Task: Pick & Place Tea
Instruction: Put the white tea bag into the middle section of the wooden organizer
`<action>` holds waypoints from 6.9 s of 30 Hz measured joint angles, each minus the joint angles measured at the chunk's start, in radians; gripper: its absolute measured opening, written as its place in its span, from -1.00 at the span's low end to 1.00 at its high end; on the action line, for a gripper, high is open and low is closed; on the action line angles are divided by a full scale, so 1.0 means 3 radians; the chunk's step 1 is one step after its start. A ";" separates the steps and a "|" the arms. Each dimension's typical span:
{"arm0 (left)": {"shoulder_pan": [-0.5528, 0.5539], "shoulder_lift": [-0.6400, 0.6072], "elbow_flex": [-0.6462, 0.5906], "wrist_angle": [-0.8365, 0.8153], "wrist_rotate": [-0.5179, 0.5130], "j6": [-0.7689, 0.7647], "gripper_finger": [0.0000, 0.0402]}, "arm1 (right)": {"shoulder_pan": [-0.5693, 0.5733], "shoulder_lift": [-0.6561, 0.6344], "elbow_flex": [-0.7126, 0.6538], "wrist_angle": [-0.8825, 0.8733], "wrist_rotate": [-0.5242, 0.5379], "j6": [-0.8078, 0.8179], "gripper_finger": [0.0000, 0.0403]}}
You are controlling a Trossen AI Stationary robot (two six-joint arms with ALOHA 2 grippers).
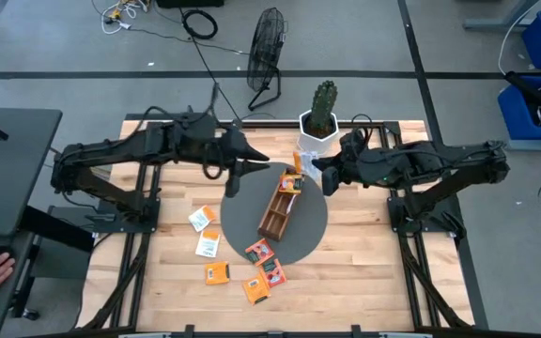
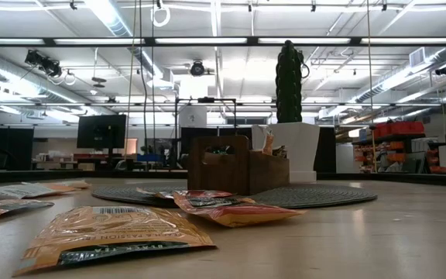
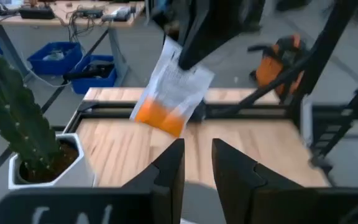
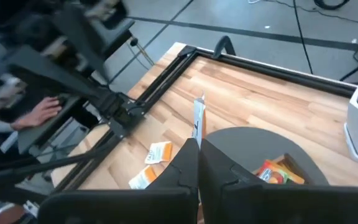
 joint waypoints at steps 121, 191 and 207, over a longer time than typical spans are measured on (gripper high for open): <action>-0.0034 -0.3733 -0.2792 0.0151 -0.0909 -0.0075 -0.59 | -0.0729 0.2102 0.0000 -0.0735 -0.1359 0.3023 -0.78; 0.0498 -0.0505 -0.2805 -0.0932 0.0227 -0.2332 -0.01 | -0.0661 0.1208 0.0000 -0.0053 -0.0631 -0.0729 -0.19; 0.0718 0.0253 -0.2809 -0.0892 0.0220 -0.2052 0.18 | -0.0653 0.1195 0.0000 -0.0100 -0.0631 -0.0883 -0.19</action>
